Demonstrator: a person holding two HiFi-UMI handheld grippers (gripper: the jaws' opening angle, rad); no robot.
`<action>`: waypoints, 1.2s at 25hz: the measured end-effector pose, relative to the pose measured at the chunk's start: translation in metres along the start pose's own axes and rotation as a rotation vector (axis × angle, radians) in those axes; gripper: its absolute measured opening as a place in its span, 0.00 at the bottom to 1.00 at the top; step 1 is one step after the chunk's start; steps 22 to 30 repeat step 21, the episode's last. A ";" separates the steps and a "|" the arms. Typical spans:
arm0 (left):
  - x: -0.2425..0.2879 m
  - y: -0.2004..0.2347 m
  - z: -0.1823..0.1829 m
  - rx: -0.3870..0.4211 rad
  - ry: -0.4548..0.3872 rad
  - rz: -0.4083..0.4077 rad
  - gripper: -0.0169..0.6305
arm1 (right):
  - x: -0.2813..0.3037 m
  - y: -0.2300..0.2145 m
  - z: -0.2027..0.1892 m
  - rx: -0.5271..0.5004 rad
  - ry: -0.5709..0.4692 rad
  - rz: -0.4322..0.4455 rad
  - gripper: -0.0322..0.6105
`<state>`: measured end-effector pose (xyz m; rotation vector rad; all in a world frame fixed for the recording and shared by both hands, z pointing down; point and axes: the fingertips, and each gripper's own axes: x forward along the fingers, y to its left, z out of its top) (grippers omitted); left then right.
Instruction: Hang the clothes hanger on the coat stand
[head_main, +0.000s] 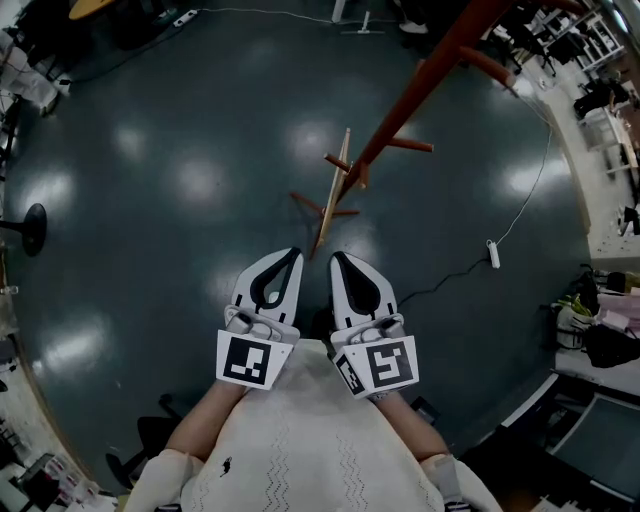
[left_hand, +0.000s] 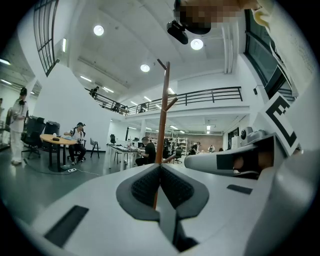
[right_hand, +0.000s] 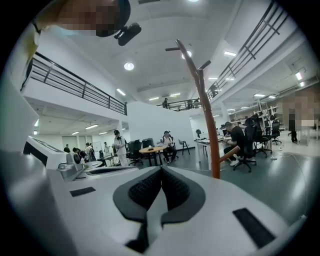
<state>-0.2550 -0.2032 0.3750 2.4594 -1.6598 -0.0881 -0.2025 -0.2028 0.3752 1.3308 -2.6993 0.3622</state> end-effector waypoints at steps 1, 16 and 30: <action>0.001 0.001 -0.001 -0.001 0.001 -0.002 0.05 | 0.001 0.000 -0.002 0.002 0.005 -0.003 0.08; 0.010 0.004 -0.009 -0.010 0.019 -0.019 0.05 | 0.009 -0.010 -0.022 0.055 0.070 -0.013 0.08; 0.008 0.005 -0.009 -0.010 0.015 -0.029 0.05 | 0.008 -0.005 -0.023 0.039 0.079 -0.012 0.08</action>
